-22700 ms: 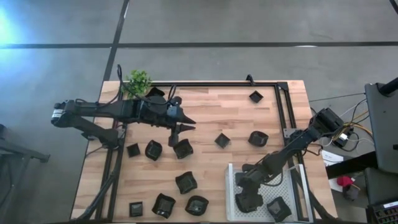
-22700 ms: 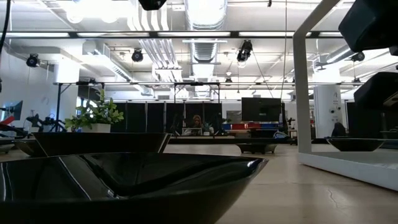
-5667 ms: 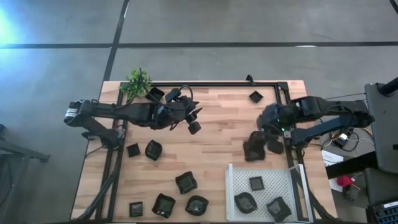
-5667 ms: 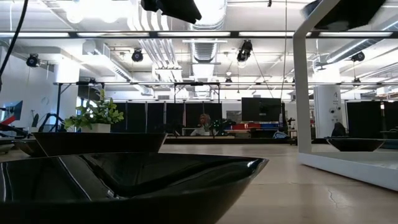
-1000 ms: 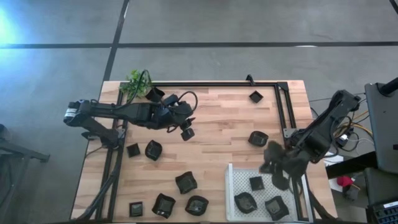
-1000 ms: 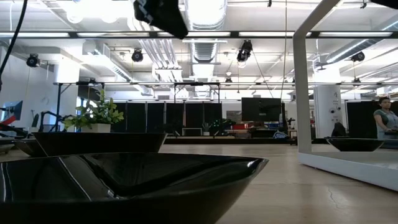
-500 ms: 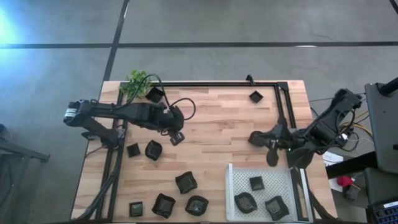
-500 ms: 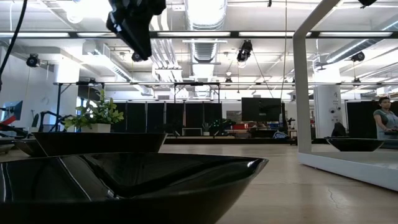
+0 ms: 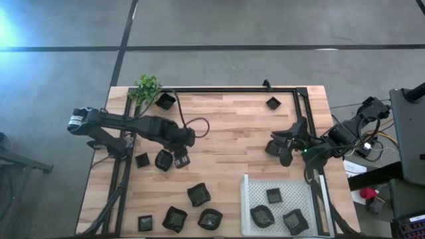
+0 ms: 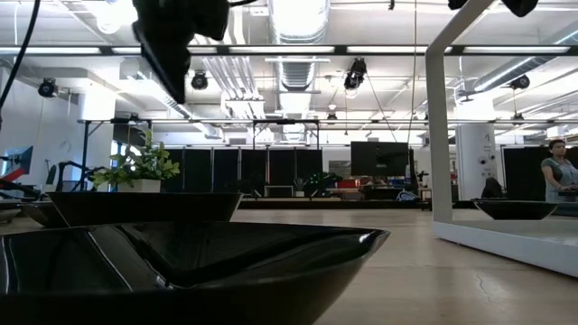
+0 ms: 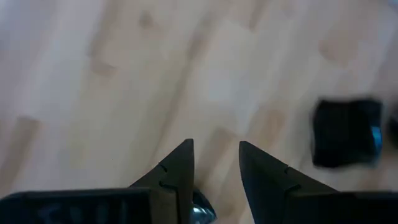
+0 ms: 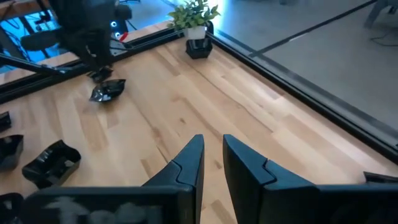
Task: Pick & Place Mini shaped plates
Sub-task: Stack the leaf shaped plate on top of the other leaf shaped plate on the shelf
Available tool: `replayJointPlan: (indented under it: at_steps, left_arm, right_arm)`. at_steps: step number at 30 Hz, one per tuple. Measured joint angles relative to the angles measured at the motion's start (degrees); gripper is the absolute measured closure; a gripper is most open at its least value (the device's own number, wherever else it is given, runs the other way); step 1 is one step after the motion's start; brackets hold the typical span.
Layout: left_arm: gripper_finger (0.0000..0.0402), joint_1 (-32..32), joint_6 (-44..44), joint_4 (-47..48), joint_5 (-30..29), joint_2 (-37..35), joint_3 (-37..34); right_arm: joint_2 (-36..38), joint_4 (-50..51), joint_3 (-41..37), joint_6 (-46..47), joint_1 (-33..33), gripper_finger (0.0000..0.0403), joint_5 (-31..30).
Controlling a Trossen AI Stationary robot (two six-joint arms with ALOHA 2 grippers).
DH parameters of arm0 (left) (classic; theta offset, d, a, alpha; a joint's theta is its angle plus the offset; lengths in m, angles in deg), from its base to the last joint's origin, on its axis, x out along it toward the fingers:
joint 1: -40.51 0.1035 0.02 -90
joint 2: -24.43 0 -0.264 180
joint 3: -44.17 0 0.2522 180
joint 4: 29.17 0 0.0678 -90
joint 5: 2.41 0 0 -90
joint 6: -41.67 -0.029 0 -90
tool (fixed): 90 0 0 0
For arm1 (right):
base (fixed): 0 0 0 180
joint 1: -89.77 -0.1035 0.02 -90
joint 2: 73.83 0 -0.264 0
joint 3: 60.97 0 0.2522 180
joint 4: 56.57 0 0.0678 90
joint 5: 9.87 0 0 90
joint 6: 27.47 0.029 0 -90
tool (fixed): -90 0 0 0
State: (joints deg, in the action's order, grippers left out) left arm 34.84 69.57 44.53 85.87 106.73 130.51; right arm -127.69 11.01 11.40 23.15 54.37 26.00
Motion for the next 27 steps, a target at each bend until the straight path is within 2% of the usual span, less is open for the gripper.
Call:
replayJointPlan:
  at_steps: [3, 6, 10, 16, 21, 27]
  left_arm:
    - [0.0282, -1.27, -2.12, -6.06, 4.51, 0.00, -3.72]
    - [0.0282, -2.59, -4.07, -16.61, 10.73, 0.00, -8.00]
    - [0.0282, -4.09, -5.59, -23.16, 13.82, 0.02, -12.50]
    - [0.0282, -4.33, 0.19, -17.16, 13.54, 0.04, -16.66]
    - [0.0282, -4.28, 11.90, -9.75, 10.80, 0.02, -19.10]
    - [0.0282, -3.79, 25.31, -9.01, 5.67, 0.02, -19.93]
  right_arm:
    - [0.19, 0.02, 0.00, -0.25, 0.24, 0.0346, 0.00]
    - [0.42, 0.00, 0.00, -0.27, 0.23, 0.0346, 0.00]
    - [0.61, -0.01, 0.00, 0.11, 0.22, 0.0346, 0.10]
    - [0.61, -0.02, 0.00, 0.23, 0.20, 0.0346, 0.17]
    - [0.61, -0.02, 0.00, 0.21, 0.20, 0.0346, 0.20]
    - [0.60, -0.03, 0.00, -0.51, 0.20, 0.0346, 0.17]
